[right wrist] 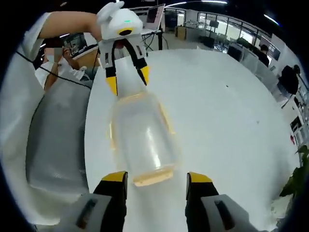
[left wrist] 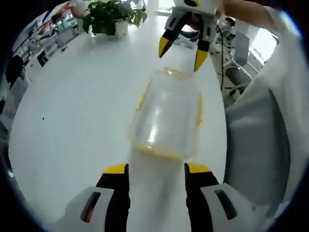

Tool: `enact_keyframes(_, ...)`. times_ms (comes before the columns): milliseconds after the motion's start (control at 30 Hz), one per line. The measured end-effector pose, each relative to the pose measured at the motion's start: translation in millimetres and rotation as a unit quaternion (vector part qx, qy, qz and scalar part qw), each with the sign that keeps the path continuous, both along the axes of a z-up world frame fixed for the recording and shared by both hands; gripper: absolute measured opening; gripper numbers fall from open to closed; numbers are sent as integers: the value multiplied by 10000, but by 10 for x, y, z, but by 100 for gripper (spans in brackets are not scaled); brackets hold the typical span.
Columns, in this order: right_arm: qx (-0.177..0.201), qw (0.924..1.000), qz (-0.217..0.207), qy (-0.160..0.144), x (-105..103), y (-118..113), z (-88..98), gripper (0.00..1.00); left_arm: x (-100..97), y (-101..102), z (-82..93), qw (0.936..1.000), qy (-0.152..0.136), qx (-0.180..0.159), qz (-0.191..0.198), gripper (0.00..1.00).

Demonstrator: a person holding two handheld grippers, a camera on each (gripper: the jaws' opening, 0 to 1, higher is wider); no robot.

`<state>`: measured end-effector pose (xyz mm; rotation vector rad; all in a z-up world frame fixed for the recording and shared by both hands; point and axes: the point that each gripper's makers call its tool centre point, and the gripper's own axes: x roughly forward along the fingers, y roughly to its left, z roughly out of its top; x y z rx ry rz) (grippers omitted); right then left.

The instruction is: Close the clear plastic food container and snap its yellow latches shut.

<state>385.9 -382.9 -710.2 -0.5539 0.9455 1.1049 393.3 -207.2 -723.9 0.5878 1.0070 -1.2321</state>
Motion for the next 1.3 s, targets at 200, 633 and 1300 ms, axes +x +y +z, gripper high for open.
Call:
enact_keyframes(200,247,9962,-825,145,66,-2,33,44,-17,-83,55,9929,496,-465,974,41)
enact_keyframes(633,496,9725,-2189,626,29,28,-101,41,-75,-115,-104,9551,1214,-823,2575,46)
enact_keyframes(1300,725,9350,-3177,1401,-35,22,-243,38,-135,-365,-211,9296,1539,-841,3243,46)
